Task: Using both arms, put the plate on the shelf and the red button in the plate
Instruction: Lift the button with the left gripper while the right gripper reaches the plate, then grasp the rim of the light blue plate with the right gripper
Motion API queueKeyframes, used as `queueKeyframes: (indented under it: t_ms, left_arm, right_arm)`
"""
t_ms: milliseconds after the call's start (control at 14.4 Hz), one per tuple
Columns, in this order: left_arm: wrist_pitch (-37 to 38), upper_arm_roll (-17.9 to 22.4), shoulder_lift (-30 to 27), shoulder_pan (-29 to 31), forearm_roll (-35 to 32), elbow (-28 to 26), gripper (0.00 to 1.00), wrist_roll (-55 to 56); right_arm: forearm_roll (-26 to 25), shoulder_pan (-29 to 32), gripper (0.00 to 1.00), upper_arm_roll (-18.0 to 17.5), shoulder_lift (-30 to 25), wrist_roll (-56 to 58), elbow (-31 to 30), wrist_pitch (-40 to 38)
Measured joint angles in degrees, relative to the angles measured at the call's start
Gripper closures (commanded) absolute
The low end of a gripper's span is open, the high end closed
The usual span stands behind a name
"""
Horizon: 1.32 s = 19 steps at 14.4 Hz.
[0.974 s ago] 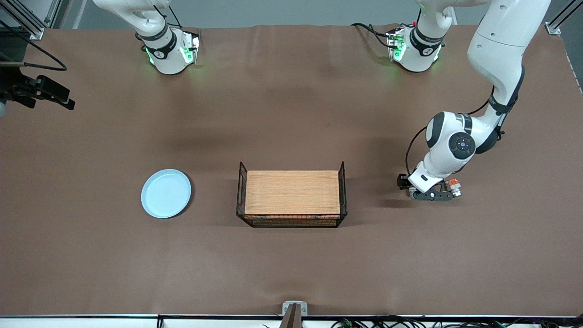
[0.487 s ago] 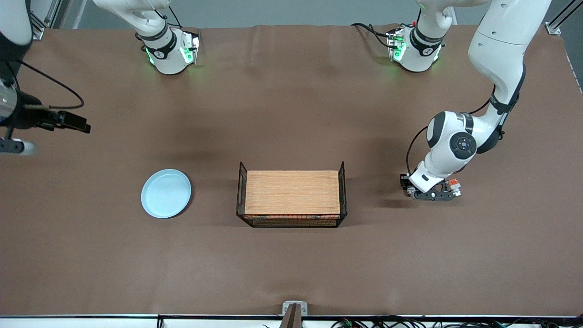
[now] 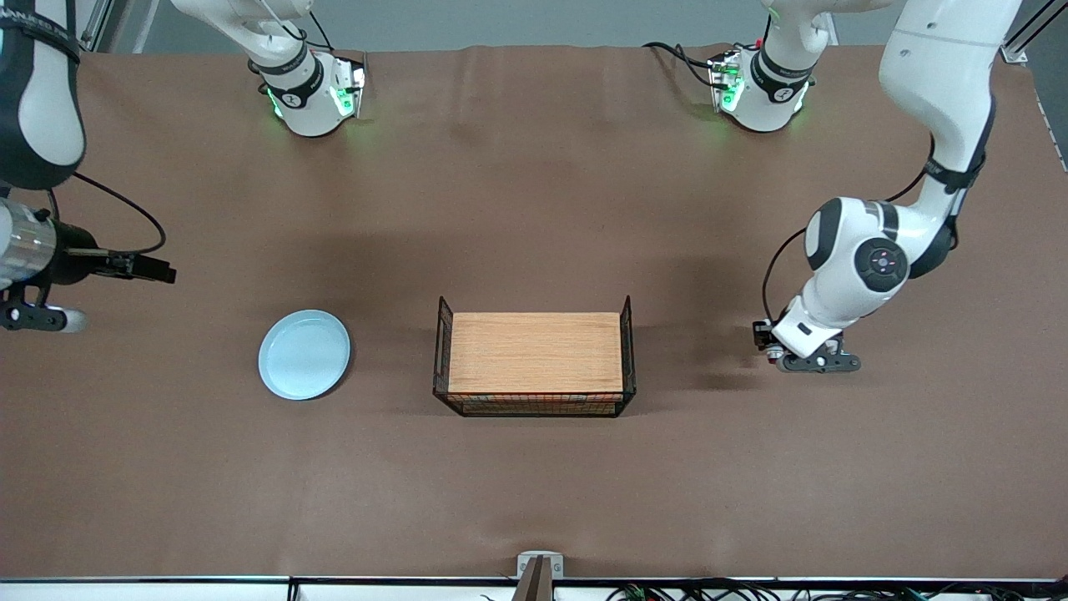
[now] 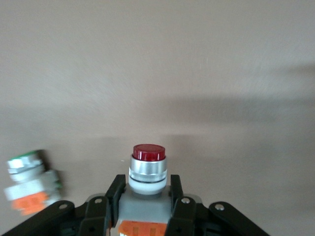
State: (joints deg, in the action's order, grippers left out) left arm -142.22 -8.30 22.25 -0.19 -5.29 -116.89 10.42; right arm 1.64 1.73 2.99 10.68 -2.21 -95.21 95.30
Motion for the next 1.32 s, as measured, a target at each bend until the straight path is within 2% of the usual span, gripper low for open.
queueKeyframes:
  t_ms: [209, 556, 904, 1182, 1321]
  left_arm:
    - [7.66, -0.05, -2.32, 0.04, 0.04, 5.74, 0.73, 0.14]
    - [17.94, -0.09, -2.60, 0.04, 3.78, 15.61, 0.73, 1.86]
    - [21.31, -0.27, -2.56, -0.02, 4.33, 19.90, 0.70, 7.20]
    - [24.63, -0.49, -2.57, -0.35, 4.47, 24.45, 0.70, 25.18]
    - [24.83, -0.52, -2.52, -0.46, 4.47, 25.57, 0.70, 29.53]
  right_arm:
    - [1.56, -0.01, 0.00, -0.06, 0.60, 0.00, -8.47, 11.74]
    - [2.03, -0.61, 0.00, -0.34, 3.14, -0.05, -22.31, 34.51]
    - [2.05, -1.87, 0.00, -0.41, 9.34, -1.70, -24.17, 44.36]
    - [2.06, -1.80, 0.02, -0.16, 13.23, -1.74, -24.18, 46.81]
    - [2.06, -1.76, 0.03, -0.08, 14.14, -1.75, -24.16, 47.30]
